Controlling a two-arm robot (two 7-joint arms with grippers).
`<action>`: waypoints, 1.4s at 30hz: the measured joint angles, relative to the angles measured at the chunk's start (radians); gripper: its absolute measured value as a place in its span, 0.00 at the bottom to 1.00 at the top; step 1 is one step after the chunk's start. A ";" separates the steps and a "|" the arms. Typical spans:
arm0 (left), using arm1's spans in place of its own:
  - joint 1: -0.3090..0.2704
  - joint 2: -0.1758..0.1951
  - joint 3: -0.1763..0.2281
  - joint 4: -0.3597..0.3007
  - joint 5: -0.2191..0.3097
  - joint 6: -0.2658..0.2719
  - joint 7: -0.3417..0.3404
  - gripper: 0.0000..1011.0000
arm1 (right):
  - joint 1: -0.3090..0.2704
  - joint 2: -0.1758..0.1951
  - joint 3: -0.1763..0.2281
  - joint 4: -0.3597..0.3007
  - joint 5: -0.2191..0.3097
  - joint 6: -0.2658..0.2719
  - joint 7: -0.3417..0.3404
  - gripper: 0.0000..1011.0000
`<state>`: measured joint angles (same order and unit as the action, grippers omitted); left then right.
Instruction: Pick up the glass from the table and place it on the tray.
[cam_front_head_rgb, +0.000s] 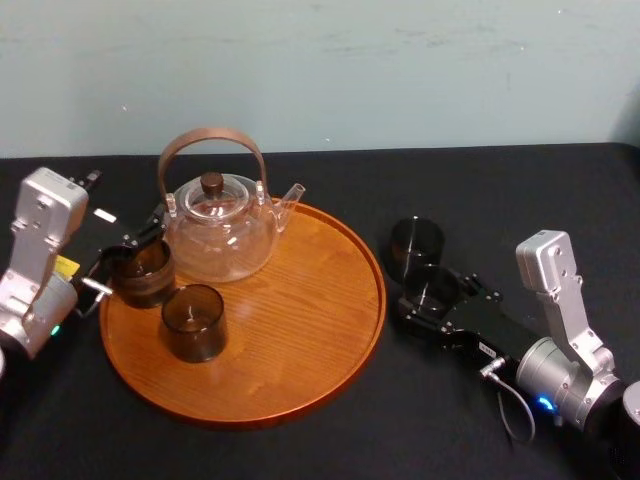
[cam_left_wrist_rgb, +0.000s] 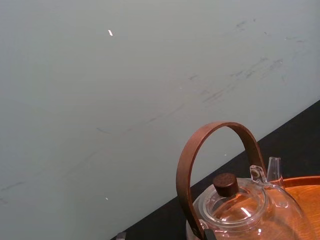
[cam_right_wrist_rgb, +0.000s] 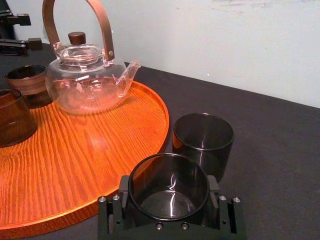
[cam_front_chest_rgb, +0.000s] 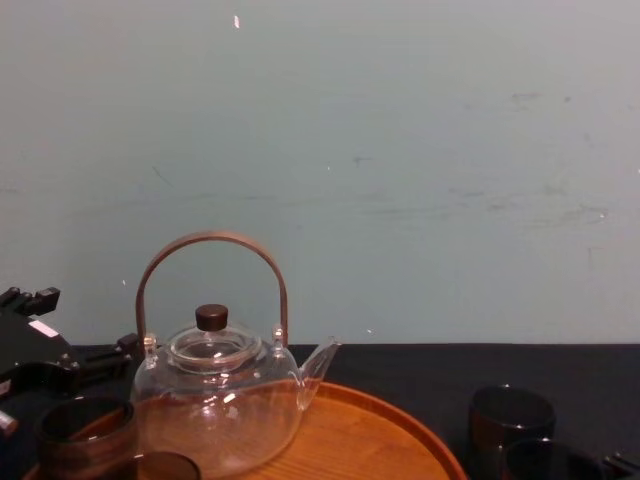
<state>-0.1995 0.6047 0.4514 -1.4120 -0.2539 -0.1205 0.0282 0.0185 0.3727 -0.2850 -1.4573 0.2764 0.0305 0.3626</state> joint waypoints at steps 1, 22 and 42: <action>0.000 0.000 0.000 0.000 0.000 0.000 0.000 0.99 | 0.000 0.000 0.000 0.000 0.000 0.000 0.000 0.92; 0.000 0.000 0.000 0.000 0.000 0.000 0.000 0.99 | -0.002 0.000 0.004 0.000 0.009 -0.014 0.006 0.89; 0.000 0.000 0.000 0.000 0.000 0.000 0.000 0.99 | 0.051 -0.026 -0.124 -0.050 0.018 -0.046 0.097 0.89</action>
<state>-0.1995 0.6047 0.4514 -1.4120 -0.2539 -0.1205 0.0282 0.0699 0.3467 -0.4086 -1.5071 0.2942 -0.0158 0.4593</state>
